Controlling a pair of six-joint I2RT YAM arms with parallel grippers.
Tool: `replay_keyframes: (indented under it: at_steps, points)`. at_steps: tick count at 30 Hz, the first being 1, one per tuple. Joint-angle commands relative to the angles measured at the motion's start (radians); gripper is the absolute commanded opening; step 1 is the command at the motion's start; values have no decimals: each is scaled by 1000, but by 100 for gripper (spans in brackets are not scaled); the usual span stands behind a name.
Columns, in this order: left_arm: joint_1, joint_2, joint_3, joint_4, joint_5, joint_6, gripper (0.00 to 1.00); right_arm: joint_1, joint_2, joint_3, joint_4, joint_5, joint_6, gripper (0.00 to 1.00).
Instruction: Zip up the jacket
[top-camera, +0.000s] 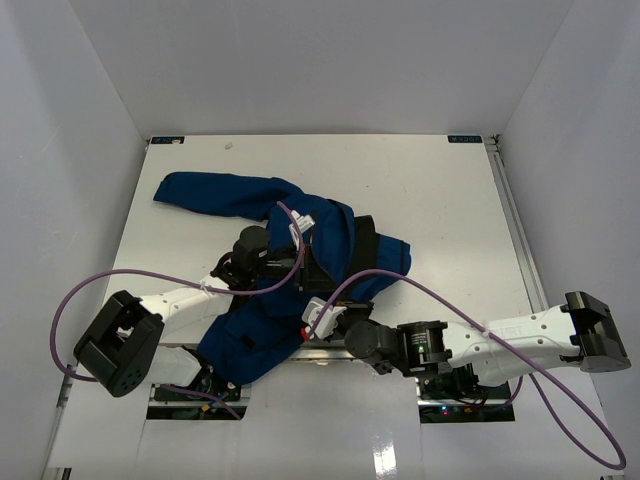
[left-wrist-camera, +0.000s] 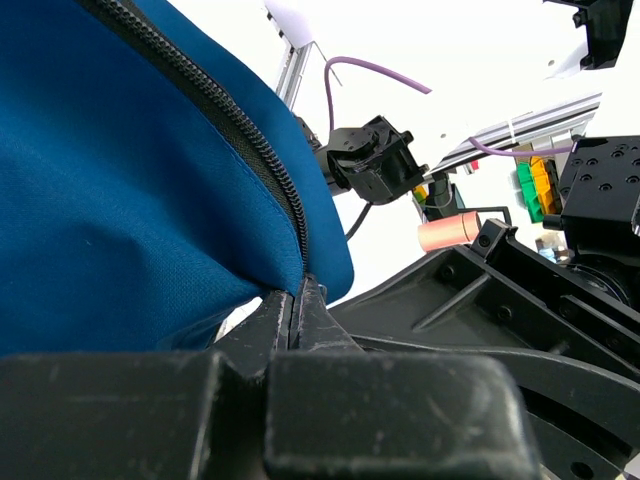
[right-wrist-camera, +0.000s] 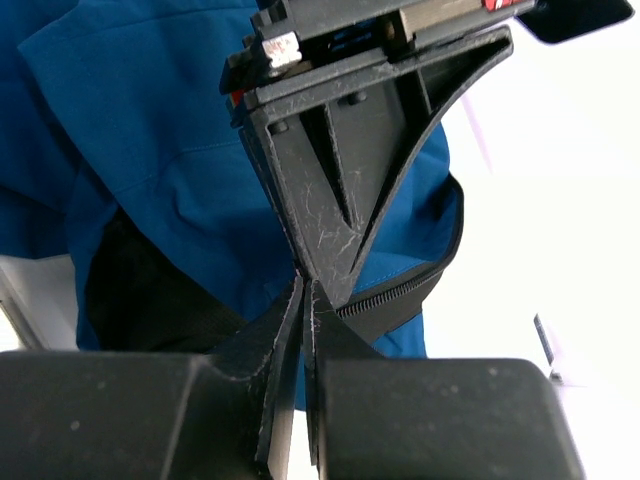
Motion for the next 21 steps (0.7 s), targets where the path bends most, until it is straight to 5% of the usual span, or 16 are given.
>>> replay_keyframes:
  at_steps: [1,21]
  points:
    - [-4,-9,5,2,29,8,0,-7,-18,38,-66,58,65,8]
    - [-3,-14,4,12,34,3,0,-7,-66,46,-127,113,145,8]
